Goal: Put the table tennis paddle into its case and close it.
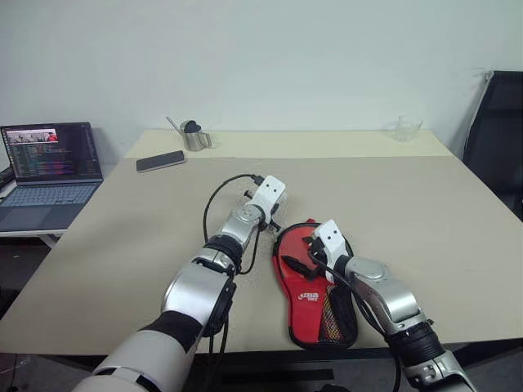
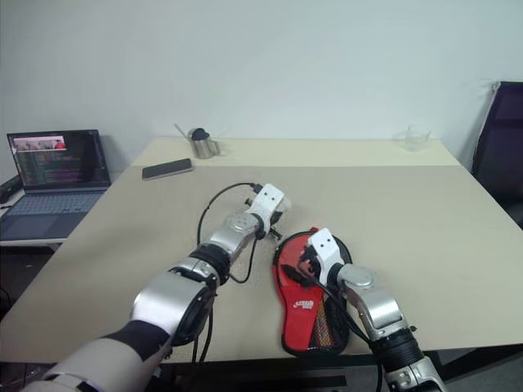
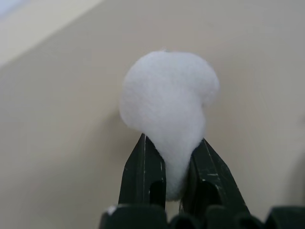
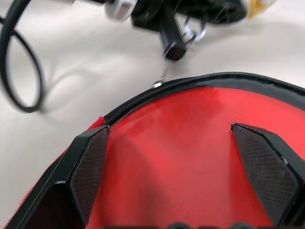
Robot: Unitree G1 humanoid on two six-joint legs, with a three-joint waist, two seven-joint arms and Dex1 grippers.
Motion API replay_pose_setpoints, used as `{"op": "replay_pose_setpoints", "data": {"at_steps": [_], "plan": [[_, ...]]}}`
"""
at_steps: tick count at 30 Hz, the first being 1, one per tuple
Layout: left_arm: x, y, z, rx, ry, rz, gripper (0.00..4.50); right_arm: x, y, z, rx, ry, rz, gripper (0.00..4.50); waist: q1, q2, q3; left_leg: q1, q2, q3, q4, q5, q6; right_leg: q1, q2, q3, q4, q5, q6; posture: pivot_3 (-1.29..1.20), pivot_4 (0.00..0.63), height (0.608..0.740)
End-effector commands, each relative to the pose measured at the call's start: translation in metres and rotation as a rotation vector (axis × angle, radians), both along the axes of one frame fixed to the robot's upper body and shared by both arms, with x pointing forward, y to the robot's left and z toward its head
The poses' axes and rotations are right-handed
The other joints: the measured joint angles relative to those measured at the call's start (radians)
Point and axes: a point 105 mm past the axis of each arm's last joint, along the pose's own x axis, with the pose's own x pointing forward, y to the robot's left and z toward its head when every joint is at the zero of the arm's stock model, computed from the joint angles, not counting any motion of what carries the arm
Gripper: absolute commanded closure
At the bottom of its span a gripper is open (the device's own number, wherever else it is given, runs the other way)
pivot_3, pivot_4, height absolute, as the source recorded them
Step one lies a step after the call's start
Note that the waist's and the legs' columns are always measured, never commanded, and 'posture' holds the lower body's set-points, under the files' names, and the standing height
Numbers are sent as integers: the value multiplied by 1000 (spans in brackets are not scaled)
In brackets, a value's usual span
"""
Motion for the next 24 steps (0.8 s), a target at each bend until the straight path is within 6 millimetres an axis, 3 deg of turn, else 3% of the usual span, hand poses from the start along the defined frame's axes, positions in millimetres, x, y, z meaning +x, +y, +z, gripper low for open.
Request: {"op": "replay_pose_setpoints", "data": {"at_steps": [1, 7, 14, 20, 24], "plan": [[8, -13, 42, 113, -179, -24, 4354, -15, -1, -11, -7, 67, 30, 0, 0, 0, 0, 0, 0, 0, 0, 0, 0, 0, 0, 0, 0, 0, 0, 0, 150, 740], [5, -40, 55, 314, -324, -102, 4354, -29, -5, -12, -19, 87, 36, 0, 2, 0, 0, 0, 0, 0, 0, 0, 0, 0, 1, -1, 0, 0, 0, 0, 150, 740], [-2, -74, 73, 388, -432, -166, 4354, -45, -11, -16, -15, 125, -4, 0, 3, -1, 1, -1, 0, 1, 0, 0, 0, 0, 1, -1, -1, 0, 1, 0, 150, 740], [-6, -86, 76, 444, -485, -185, 4354, -57, -12, -14, -31, 140, -14, 0, 5, -1, 1, -1, 0, 0, 0, 0, 1, 0, 1, -1, -1, 0, 1, 0, 150, 740], [-15, -108, 72, 473, -513, -247, 4354, -68, -15, -15, -34, 161, -43, 0, 19, -1, 1, -1, 0, 0, 0, 0, 1, 0, 1, -2, -1, 0, 1, 0, 150, 740]]}}
